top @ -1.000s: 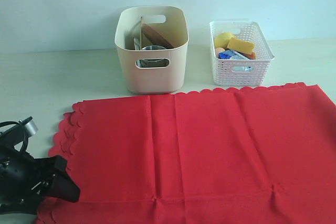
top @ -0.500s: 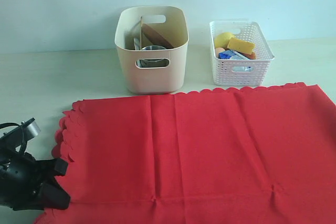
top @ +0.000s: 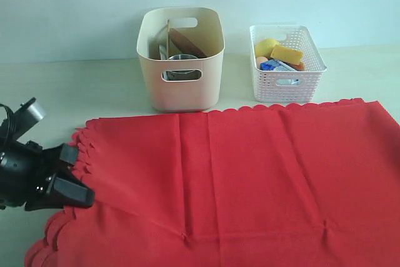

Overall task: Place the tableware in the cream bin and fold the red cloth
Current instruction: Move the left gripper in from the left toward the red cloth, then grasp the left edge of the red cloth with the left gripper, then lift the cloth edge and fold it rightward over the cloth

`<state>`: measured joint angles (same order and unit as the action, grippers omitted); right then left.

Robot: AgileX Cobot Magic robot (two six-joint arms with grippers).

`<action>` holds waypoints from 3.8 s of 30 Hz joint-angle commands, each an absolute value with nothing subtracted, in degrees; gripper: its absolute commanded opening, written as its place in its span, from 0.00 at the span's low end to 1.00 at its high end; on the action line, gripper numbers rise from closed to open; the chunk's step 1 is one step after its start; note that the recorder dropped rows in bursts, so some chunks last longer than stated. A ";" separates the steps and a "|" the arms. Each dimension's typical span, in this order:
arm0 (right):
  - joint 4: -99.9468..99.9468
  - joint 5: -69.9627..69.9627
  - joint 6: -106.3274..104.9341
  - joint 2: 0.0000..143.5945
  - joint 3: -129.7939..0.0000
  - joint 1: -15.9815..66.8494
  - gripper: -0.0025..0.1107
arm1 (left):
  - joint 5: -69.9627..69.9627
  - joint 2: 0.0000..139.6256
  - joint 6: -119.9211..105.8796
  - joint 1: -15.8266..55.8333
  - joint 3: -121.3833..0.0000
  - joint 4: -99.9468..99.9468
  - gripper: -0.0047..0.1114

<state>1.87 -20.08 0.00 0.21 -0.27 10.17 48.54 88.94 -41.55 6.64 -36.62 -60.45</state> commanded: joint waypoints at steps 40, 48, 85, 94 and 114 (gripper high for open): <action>1.75 -19.81 0.00 0.00 0.00 9.90 0.02 | 43.10 93.82 -26.89 30.91 -49.94 -61.67 0.06; 1.75 -19.81 0.00 0.00 0.00 9.90 0.02 | 43.09 93.50 -21.51 28.42 -49.94 -51.68 0.06; 1.75 -19.81 0.00 0.00 0.00 9.90 0.02 | 55.43 88.66 -1.56 17.15 -36.06 -21.30 0.74; 1.75 -19.81 0.00 0.00 0.00 9.90 0.02 | 49.09 87.60 -1.54 17.15 -27.73 -25.37 0.74; 1.75 -19.81 0.00 0.00 0.00 9.90 0.02 | 32.29 87.60 -13.31 17.15 -22.54 -44.54 0.68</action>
<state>1.87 -20.08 0.00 0.21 -0.27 10.17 37.72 87.28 -12.43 17.26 -23.34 -44.58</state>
